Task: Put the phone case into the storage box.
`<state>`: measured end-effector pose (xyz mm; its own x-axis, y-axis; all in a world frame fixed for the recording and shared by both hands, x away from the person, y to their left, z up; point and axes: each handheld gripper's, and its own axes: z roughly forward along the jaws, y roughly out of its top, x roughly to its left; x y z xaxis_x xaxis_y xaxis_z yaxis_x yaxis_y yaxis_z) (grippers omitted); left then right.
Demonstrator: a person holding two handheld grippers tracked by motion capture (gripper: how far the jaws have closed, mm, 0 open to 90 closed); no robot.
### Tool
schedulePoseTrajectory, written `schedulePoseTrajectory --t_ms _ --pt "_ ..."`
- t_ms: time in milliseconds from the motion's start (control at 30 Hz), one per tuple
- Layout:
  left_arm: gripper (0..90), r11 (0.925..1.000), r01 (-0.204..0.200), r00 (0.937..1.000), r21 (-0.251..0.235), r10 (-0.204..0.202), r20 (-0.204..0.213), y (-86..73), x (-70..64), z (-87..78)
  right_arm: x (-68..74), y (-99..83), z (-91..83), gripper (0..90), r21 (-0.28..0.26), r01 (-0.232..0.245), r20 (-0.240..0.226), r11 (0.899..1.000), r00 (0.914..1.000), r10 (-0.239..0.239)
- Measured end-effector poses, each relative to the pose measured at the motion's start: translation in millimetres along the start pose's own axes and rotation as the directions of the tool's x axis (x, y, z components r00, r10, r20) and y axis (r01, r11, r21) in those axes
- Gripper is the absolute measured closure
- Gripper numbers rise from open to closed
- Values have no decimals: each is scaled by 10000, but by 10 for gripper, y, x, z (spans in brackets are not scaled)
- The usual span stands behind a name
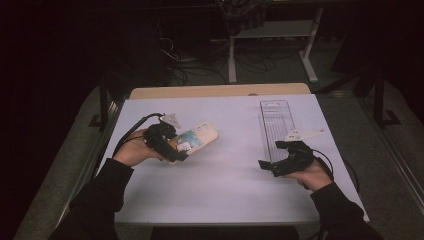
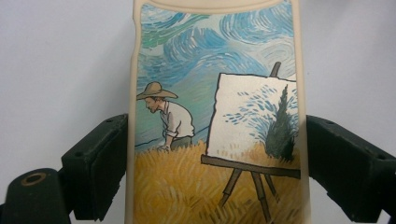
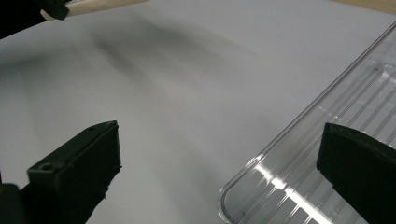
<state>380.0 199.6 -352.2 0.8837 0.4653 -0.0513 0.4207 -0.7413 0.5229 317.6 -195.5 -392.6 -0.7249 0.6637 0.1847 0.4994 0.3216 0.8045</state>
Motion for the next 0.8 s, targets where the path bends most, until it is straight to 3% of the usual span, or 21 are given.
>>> schedulePoseTrajectory --t_ms 67,100,233,433,567,800 --pt "110 10000 -69 9999 23 69 118 35 -1 19 -18 27 -14 0 -29 -2 -46 10000 10000 2" --pt "110 9992 -351 9993 177 349 125 54 9 20 -30 41 -21 0 -25 50 -49 10000 10000 -50" --pt "110 9984 -536 9978 165 529 399 113 -13 48 -76 97 -34 0 47 172 -116 9998 9998 -172" --pt "111 9945 -1043 9923 129 1032 679 190 -26 74 -131 181 -7 0 275 425 -648 9987 9971 -407" --pt "111 9902 -1392 9871 119 1378 815 233 -44 83 -135 258 15 0 557 717 -1004 9959 9928 -659" --pt "111 9784 -2064 9720 123 2036 1171 320 -91 73 -152 376 84 0 920 1298 -1606 9873 9804 -1140"
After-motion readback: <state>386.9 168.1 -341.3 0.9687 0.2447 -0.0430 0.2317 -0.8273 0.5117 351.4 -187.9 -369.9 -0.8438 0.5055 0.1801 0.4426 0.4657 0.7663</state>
